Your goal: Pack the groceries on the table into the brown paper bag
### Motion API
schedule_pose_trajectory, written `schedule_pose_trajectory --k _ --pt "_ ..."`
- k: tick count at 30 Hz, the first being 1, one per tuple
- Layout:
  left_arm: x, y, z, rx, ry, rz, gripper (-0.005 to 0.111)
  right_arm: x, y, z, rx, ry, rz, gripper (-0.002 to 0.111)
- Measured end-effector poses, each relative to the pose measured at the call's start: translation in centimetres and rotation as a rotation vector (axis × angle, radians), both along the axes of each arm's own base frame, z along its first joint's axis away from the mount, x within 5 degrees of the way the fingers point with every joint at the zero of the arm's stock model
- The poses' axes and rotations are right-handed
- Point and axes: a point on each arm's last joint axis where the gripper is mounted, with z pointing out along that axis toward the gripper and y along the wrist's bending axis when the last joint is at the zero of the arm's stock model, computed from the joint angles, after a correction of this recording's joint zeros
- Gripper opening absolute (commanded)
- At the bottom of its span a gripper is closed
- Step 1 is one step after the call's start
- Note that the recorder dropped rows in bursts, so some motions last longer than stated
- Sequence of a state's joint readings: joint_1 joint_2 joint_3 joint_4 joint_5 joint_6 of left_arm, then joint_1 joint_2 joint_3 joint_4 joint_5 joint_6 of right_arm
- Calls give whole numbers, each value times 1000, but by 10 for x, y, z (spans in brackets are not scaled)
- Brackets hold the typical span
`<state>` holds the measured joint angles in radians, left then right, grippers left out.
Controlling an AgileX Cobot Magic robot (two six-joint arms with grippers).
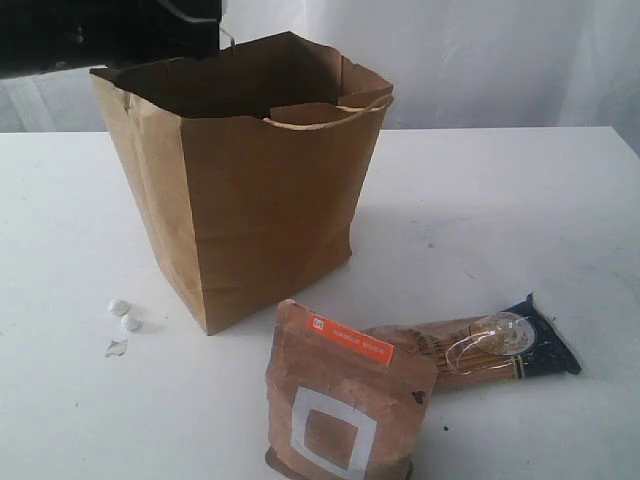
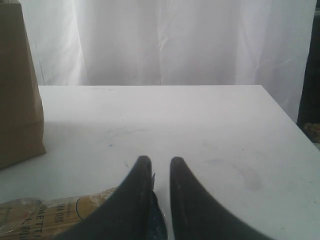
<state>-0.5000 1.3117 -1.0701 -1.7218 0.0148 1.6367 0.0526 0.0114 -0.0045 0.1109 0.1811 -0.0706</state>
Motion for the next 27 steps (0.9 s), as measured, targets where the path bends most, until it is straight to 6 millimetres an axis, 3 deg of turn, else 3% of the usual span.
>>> schedule_pose_trajectory --k 4,11,18,22,24,27 --pt "8 -6 -12 14 35 -13 5 0 0 0 0 0 0 14" --pt "16 -8 -24 38 68 4 54 0 0 0 0 0 0 14" --pt "14 -9 -22 32 62 -7 60 0 0 0 0 0 0 14" --pt "-6 5 12 1 -49 12 60 0 0 0 0 0 0 14" --pt "-32 22 45 -39 -157 38 60 0 0 0 0 0 0 14" --pt "-60 41 72 -85 -248 80 60 0 0 0 0 0 0 14"
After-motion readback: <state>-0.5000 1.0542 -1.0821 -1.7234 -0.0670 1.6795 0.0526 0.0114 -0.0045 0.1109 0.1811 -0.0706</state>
